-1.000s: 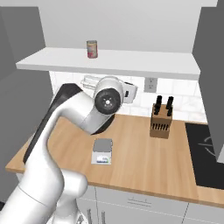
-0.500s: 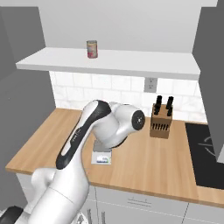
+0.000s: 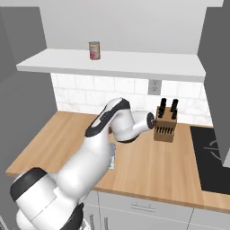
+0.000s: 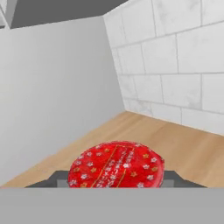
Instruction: Pick the yogurt and place it on the digital scale for weighing, and close the cabinet.
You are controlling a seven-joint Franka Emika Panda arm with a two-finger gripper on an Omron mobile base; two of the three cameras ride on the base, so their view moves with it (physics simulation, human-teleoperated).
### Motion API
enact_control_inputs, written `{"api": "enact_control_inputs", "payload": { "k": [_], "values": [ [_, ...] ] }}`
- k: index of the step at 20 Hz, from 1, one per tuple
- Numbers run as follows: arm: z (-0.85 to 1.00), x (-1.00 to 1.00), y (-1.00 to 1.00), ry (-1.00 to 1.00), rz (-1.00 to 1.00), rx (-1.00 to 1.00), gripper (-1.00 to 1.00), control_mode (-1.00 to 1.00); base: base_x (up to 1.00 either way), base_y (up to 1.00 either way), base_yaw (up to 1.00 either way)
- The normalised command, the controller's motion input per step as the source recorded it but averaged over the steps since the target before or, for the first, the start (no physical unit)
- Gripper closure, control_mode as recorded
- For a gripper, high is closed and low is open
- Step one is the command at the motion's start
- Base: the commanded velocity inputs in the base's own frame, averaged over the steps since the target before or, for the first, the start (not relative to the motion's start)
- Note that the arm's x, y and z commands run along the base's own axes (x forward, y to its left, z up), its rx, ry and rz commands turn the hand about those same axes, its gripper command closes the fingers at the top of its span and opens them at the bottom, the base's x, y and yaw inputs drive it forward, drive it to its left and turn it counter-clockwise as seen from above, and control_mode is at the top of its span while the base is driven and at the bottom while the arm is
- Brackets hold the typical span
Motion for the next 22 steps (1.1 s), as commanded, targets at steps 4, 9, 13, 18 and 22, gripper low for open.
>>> {"api": "enact_control_inputs", "payload": {
  "k": [4, 9, 13, 18, 22],
  "values": [
    [-0.48, 0.13, 0.13, -0.06, 0.00, -0.03, 1.00, -1.00, 0.00, 0.00, 0.00],
    [-0.48, 0.02, 0.10, -0.12, 0.00, 0.00, 1.00, -1.00, 0.00, 0.00, 0.00],
    [-0.40, 0.04, 0.14, 0.00, 0.00, 0.00, 1.00, -1.00, 0.00, 0.00, 0.00],
    [-0.40, 0.02, 0.06, 0.00, 0.05, 0.00, 1.00, -1.00, 0.00, 0.00, 0.00],
    [-0.40, 0.01, 0.01, 0.00, 0.09, 0.00, 1.00, -1.00, 0.00, 0.00, 0.00]
  ]
}}
